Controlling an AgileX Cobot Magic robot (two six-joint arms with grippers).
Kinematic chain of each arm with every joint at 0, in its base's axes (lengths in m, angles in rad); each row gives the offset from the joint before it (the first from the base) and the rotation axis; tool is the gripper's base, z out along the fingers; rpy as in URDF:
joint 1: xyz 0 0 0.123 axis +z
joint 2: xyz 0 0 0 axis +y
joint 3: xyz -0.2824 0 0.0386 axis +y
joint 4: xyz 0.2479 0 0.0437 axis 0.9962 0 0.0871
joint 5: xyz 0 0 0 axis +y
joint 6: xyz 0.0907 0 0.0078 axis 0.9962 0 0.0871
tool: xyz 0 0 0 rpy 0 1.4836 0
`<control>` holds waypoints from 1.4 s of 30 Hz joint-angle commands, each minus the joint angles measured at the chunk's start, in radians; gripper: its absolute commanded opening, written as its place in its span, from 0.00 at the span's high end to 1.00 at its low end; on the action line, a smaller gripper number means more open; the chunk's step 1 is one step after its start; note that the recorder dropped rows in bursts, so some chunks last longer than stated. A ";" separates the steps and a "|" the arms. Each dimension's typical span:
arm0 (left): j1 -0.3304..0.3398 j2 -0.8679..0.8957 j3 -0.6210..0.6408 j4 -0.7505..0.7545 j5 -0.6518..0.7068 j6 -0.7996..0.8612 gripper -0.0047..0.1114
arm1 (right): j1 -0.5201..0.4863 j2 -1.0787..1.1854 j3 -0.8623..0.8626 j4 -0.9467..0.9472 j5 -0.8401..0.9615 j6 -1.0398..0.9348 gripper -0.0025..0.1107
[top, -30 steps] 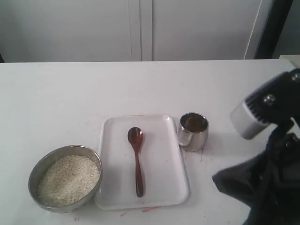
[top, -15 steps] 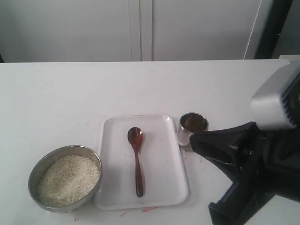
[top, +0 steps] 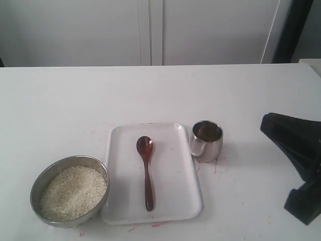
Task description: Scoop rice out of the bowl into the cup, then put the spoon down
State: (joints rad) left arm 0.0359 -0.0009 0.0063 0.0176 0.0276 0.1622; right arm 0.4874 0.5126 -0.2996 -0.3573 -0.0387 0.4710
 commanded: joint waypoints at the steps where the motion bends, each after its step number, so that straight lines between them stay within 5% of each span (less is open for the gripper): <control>1: -0.003 0.001 -0.006 -0.009 -0.006 -0.001 0.84 | -0.083 -0.061 0.039 0.001 -0.043 0.006 0.98; 21: -0.003 0.001 -0.006 -0.009 -0.006 -0.001 0.84 | -0.513 -0.384 0.234 0.005 -0.031 0.003 0.98; 42: -0.003 0.001 -0.006 -0.009 -0.006 -0.001 0.84 | -0.581 -0.513 0.300 -0.044 0.284 -0.188 0.98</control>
State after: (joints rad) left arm 0.0359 -0.0009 0.0063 0.0176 0.0276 0.1622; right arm -0.0881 0.0062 -0.0048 -0.3951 0.2023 0.3034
